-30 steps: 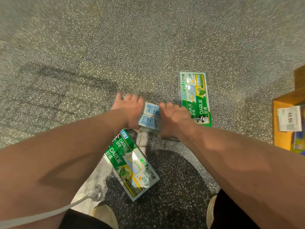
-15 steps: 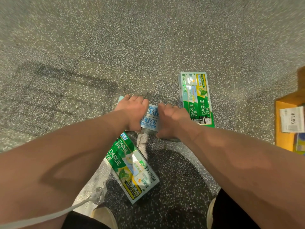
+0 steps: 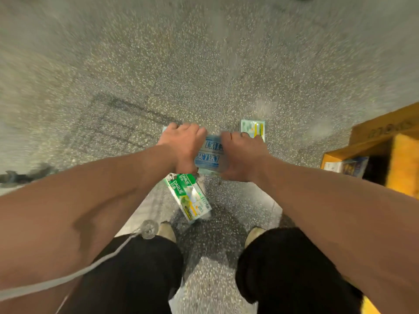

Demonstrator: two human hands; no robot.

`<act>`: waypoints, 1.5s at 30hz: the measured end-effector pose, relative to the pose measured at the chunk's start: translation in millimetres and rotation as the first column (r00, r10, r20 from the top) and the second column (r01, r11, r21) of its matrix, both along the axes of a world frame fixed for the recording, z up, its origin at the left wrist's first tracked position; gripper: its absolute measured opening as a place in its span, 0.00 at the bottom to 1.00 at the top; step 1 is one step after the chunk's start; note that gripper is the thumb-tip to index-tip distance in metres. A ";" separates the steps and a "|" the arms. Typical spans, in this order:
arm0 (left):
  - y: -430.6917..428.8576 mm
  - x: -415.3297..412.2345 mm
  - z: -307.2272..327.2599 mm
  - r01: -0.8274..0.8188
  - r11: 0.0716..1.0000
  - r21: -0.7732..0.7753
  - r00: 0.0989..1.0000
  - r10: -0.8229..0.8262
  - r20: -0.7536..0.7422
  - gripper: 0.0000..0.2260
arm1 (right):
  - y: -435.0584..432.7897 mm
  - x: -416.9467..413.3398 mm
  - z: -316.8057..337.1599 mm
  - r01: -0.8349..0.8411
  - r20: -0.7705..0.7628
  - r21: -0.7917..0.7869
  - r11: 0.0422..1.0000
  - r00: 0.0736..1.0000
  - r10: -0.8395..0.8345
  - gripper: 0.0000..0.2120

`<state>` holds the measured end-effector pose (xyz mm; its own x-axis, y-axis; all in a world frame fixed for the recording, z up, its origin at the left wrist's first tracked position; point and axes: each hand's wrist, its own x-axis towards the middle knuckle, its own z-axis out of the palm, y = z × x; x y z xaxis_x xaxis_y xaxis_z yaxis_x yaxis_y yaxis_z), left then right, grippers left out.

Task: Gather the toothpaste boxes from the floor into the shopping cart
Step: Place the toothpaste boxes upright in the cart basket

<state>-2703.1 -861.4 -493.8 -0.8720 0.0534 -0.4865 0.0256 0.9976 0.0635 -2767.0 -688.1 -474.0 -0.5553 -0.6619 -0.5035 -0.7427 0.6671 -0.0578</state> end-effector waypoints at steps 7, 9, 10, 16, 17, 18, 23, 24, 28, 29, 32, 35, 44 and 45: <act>-20.1 50.6 302.4 -0.109 0.987 -0.119 0.991 0.099 -0.088 0.34 | -33.0 23.9 287.3 -0.118 -0.050 -0.073 0.990 0.992 0.114 0.37; -30.6 70.6 383.8 -0.151 0.973 -0.172 0.983 0.130 -0.130 0.35 | -45.5 33.8 368.0 -0.207 -0.082 -0.106 0.973 0.977 0.199 0.39; -36.8 81.3 419.8 -0.177 0.966 -0.189 0.978 0.151 -0.146 0.35 | -52.5 39.8 404.3 -0.241 -0.097 -0.127 0.962 0.968 0.230 0.39; -80.5 165.8 577.1 -0.376 0.900 -0.222 0.905 0.305 -0.297 0.32 | -116.5 97.9 561.7 -0.427 -0.226 -0.189 0.884 0.895 0.384 0.39; -89.5 183.0 593.6 -0.400 0.887 -0.231 0.892 0.319 -0.319 0.32 | -129.1 111.6 577.0 -0.450 -0.252 -0.199 0.871 0.882 0.398 0.38; -99.3 200.8 608.1 -0.417 0.876 -0.244 0.884 0.328 -0.333 0.32 | -141.7 126.6 589.6 -0.471 -0.278 -0.210 0.857 0.869 0.410 0.38; -164.5 305.0 654.3 -0.481 0.820 -0.311 0.848 0.346 -0.401 0.34 | -216.4 219.1 624.3 -0.550 -0.345 -0.269 0.791 0.822 0.453 0.37; -177.8 323.5 658.7 -0.492 0.815 -0.307 0.842 0.355 -0.407 0.34 | -231.1 236.0 628.0 -0.552 -0.346 -0.277 0.786 0.821 0.454 0.37; -237.4 406.1 670.2 -0.523 0.793 -0.311 0.833 0.400 -0.383 0.35 | -298.8 315.1 630.9 -0.579 -0.354 -0.308 0.755 0.806 0.474 0.38; -251.3 423.7 670.2 -0.529 0.789 -0.312 0.833 0.413 -0.369 0.36 | -313.9 333.0 627.8 -0.576 -0.348 -0.316 0.754 0.810 0.473 0.38; -289.2 459.9 661.8 -0.517 0.790 -0.329 0.850 0.428 -0.306 0.38 | -352.3 372.6 613.2 -0.554 -0.288 -0.339 0.761 0.831 0.476 0.39; -323.3 477.9 643.4 -0.536 0.792 -0.293 0.841 0.470 -0.268 0.36 | -389.1 390.5 595.5 -0.559 -0.252 -0.317 0.766 0.828 0.501 0.39; -412.4 491.9 578.1 -0.622 0.737 -0.264 0.783 0.588 -0.204 0.43 | -491.7 395.8 539.0 -0.640 -0.210 -0.246 0.727 0.768 0.605 0.40; -421.5 496.5 570.8 -0.634 0.729 -0.258 0.773 0.604 -0.193 0.43 | -501.8 399.6 533.3 -0.646 -0.202 -0.243 0.723 0.763 0.614 0.41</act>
<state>-2206.6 -1282.8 77.0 -0.7007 -0.6443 -0.3065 -0.6136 0.7634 -0.2018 -2367.4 -1190.0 59.3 0.0057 -0.9788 -0.2046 -0.9977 0.0083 -0.0675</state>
